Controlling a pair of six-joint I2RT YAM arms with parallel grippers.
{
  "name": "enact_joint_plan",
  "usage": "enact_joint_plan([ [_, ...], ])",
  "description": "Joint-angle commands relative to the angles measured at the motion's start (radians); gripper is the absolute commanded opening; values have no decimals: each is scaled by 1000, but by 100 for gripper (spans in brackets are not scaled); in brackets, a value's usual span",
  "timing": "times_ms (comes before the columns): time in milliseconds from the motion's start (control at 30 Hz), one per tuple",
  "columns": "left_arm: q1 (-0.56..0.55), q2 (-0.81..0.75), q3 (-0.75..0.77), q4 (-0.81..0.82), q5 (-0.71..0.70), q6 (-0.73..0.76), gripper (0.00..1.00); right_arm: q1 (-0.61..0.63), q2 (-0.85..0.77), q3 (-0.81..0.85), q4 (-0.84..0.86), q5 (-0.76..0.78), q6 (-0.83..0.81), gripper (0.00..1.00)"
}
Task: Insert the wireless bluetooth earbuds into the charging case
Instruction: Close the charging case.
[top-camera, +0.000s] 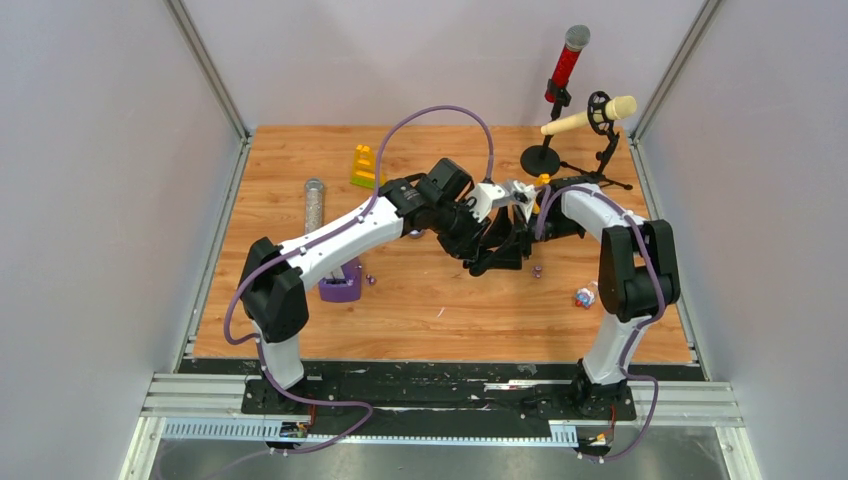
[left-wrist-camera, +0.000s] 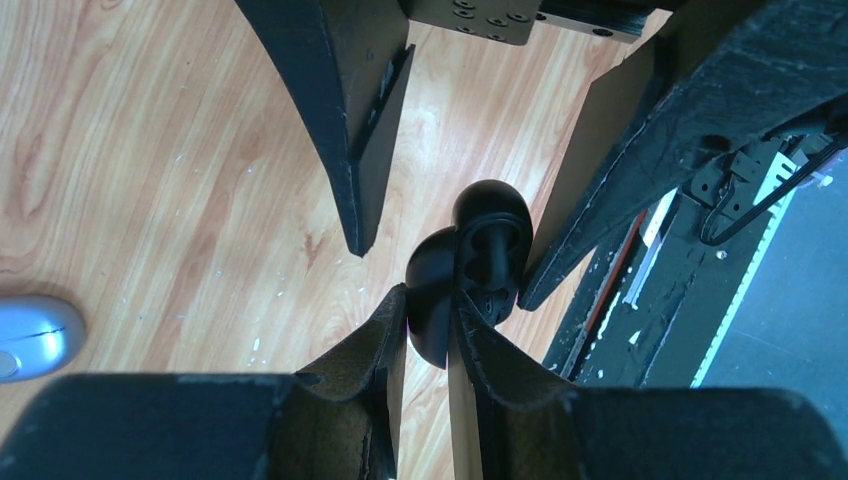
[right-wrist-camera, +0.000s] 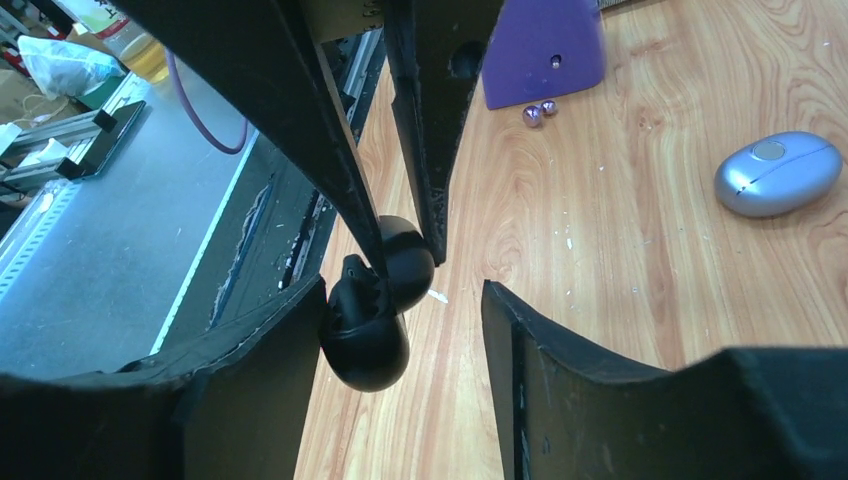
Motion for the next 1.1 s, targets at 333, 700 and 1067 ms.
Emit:
enact_joint_plan([
  [333, 4, -21, 23, 0, 69, 14, 27, -35, 12, 12, -112, -1, -223, 66],
  [700, 6, -18, 28, -5, 74, 14, 27, -27, -27, -20, -58, 13, -203, 59],
  [1067, 6, 3, 33, -10, 76, 5, 27, -12, -54, -27, -83, -17, -226, 52],
])
